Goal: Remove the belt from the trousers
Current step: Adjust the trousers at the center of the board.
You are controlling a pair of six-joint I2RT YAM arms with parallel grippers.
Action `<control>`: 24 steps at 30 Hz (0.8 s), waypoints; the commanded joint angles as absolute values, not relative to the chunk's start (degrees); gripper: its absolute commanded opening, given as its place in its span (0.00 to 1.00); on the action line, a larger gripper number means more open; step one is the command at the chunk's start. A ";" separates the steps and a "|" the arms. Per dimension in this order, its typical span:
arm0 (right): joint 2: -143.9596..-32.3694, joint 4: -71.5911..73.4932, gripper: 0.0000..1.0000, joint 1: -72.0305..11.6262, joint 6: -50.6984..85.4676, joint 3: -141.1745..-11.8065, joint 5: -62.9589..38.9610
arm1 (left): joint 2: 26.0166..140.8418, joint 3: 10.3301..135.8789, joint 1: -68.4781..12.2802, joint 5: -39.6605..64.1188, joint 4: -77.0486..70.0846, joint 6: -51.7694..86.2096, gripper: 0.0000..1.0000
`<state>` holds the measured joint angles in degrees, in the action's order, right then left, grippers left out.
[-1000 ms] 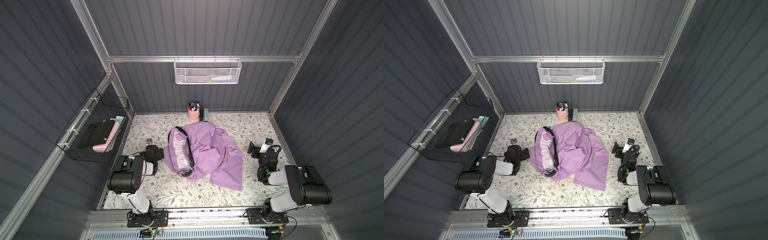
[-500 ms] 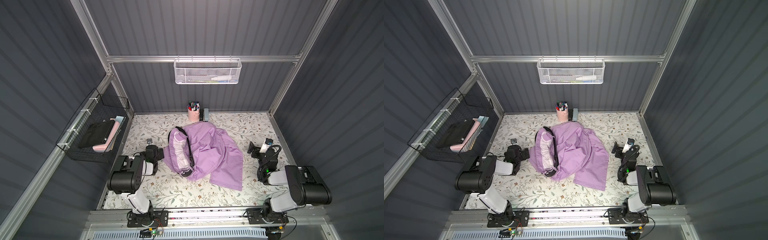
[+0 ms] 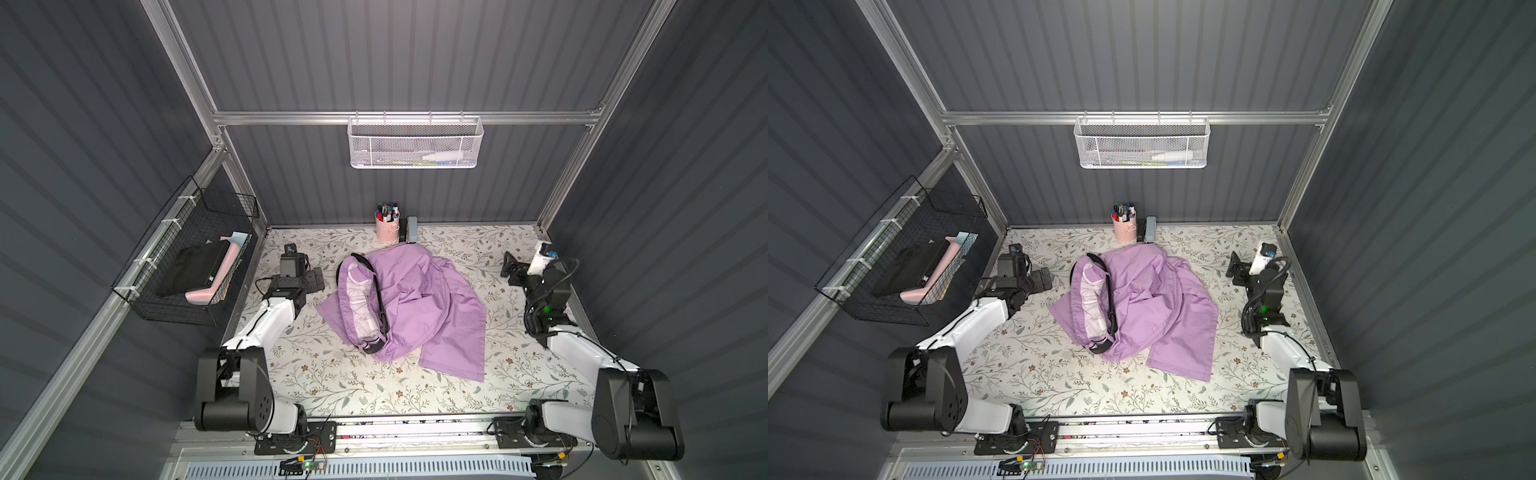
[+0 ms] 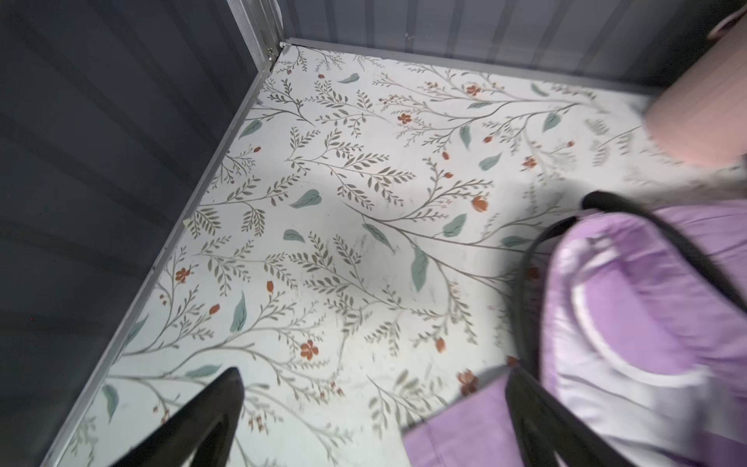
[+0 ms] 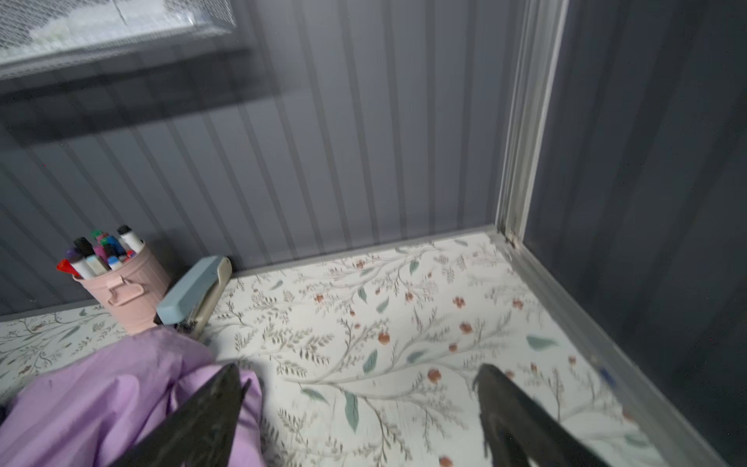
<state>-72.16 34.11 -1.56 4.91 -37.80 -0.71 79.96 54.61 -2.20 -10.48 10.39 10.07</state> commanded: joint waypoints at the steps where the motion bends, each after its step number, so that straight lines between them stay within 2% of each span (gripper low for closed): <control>1: -74.87 11.80 0.87 -7.96 1.65 -46.64 -1.22 | 77.14 57.16 -4.93 -4.71 33.52 16.90 0.99; 3: -78.33 8.13 0.88 -14.89 -3.60 -51.77 3.00 | 76.54 58.10 -11.46 -7.38 37.45 17.90 0.99; 5: -82.97 7.52 0.88 -20.16 -5.83 -56.24 2.90 | 77.55 59.79 -18.75 -8.68 41.47 20.02 0.99; 8: -91.16 3.69 0.89 -24.90 -5.20 -64.76 -0.06 | 81.04 62.55 -27.17 -9.48 46.26 25.81 1.00; 13: -107.37 -8.33 0.90 -29.77 -4.54 -80.97 -1.56 | 89.12 67.88 -39.60 -14.41 50.87 26.97 1.00; 19: -122.88 -25.47 0.91 -32.61 -2.83 -96.94 1.84 | 97.10 73.11 -41.32 -12.21 54.77 28.30 0.99; 22: -124.72 -29.59 0.83 -32.73 -2.16 -97.73 2.32 | 99.64 74.49 -41.37 -8.94 54.67 27.29 0.98; 24: -123.04 -28.92 0.69 -32.63 -2.12 -94.56 2.70 | 100.48 74.39 -41.38 -6.72 54.46 26.76 0.92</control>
